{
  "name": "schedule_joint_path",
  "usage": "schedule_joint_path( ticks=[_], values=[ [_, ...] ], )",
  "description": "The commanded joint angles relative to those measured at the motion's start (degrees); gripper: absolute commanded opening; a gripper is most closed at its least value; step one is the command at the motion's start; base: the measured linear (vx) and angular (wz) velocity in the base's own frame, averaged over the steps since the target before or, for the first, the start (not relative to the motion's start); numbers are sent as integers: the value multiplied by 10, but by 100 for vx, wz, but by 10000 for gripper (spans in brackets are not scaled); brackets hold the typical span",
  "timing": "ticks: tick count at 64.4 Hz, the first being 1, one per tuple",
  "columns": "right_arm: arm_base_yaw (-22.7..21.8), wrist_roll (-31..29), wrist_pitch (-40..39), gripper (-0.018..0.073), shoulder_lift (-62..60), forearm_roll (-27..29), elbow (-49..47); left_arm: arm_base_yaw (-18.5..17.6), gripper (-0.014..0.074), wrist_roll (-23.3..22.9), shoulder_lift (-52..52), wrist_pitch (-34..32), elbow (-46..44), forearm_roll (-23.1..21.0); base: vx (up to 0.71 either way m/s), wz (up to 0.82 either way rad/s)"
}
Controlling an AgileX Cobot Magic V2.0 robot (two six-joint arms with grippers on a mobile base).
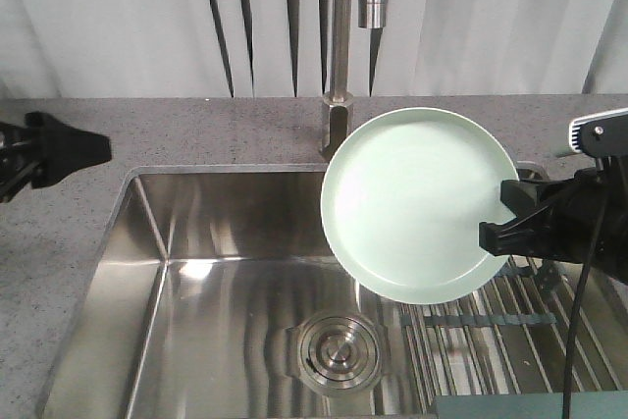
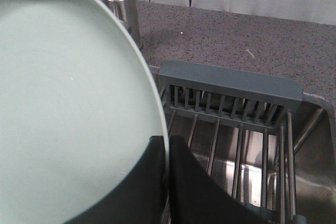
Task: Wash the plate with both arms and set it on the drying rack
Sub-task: 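Raise the left arm and extend its gripper over the sink toward the plate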
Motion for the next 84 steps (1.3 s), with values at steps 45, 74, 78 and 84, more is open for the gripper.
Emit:
schedule_joint_path(
  ticks=[45,74,78,84],
  values=[
    [-2,-1,-41,-9,-12,1,-15,-24,463,263,425,296,-454,-354,0,0],
    [-2,-1,-41,-9,-12,1,-15,-106,463,266,561,296,-616,-371,0,0],
    [-2,-1,-41,-9,-12,1,-15,-116,463,266,574,296,-637,-372,0,0],
    [-2,-1,-41,-9,-12,1,-15,-127,463,266,590,296,-665,-376,0,0]
  ],
)
